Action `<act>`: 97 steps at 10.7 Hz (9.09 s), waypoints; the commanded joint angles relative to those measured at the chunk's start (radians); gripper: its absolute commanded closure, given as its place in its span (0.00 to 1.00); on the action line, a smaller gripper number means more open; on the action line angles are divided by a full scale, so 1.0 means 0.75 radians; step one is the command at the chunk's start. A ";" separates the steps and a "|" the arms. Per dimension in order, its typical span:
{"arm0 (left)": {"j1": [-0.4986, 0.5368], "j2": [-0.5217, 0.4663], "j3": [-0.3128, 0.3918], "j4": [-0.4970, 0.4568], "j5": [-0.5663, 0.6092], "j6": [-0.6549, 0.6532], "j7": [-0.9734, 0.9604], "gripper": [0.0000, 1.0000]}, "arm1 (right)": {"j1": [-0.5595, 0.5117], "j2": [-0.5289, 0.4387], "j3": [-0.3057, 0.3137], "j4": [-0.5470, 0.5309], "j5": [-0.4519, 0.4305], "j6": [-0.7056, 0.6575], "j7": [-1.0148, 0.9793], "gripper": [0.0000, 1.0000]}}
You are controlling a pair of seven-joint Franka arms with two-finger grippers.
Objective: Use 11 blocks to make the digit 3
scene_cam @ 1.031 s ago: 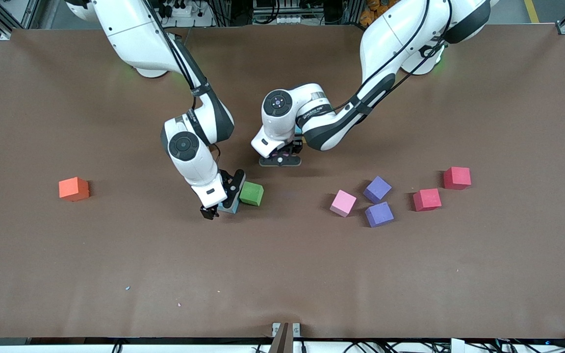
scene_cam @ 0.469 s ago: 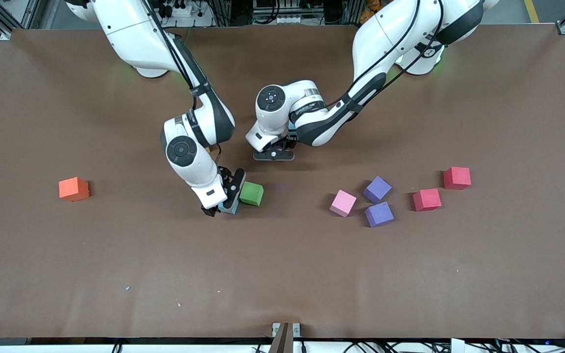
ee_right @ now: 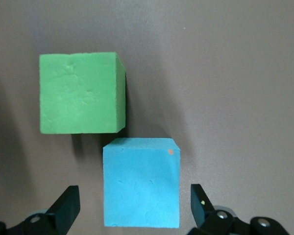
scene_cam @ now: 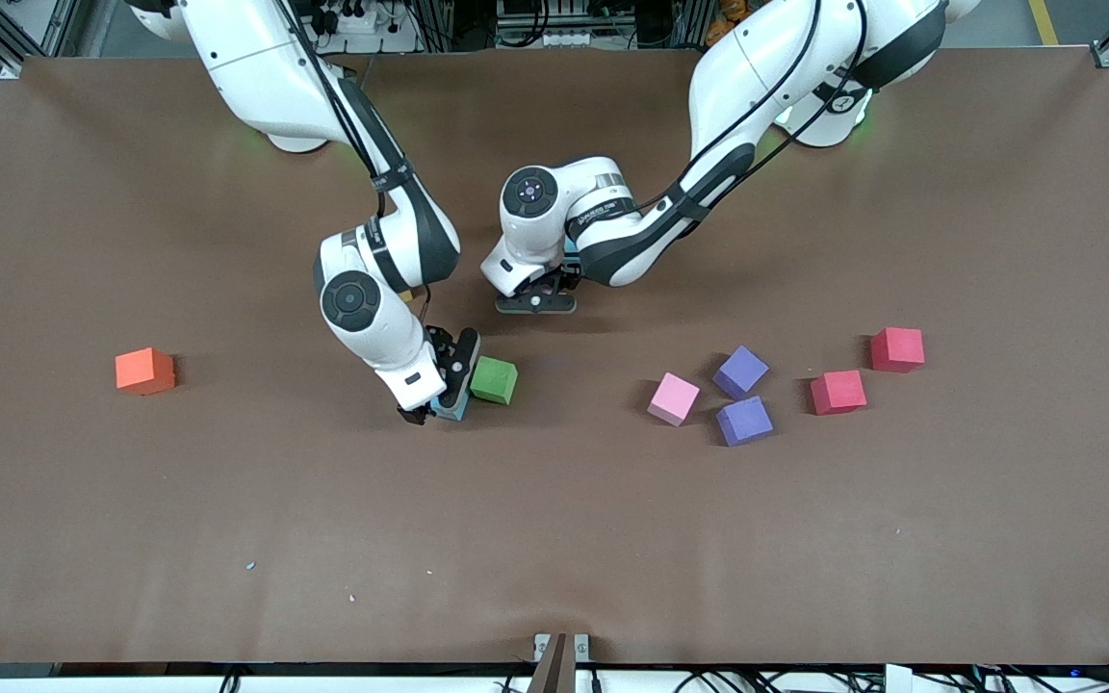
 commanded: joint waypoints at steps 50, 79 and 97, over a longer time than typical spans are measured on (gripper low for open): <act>0.683 -0.252 0.002 -0.007 -0.041 -0.359 -0.200 0.00 | 0.383 0.014 0.040 0.036 -0.156 -0.008 2.301 1.00; 0.548 -0.037 0.072 0.021 -0.041 -0.028 -0.961 0.00 | 0.410 -0.029 0.055 -0.094 -0.172 0.058 2.407 1.00; 0.557 -0.059 0.068 0.026 -0.053 -0.019 -1.098 0.94 | 0.414 -0.049 0.055 -0.062 -0.170 0.007 2.417 0.00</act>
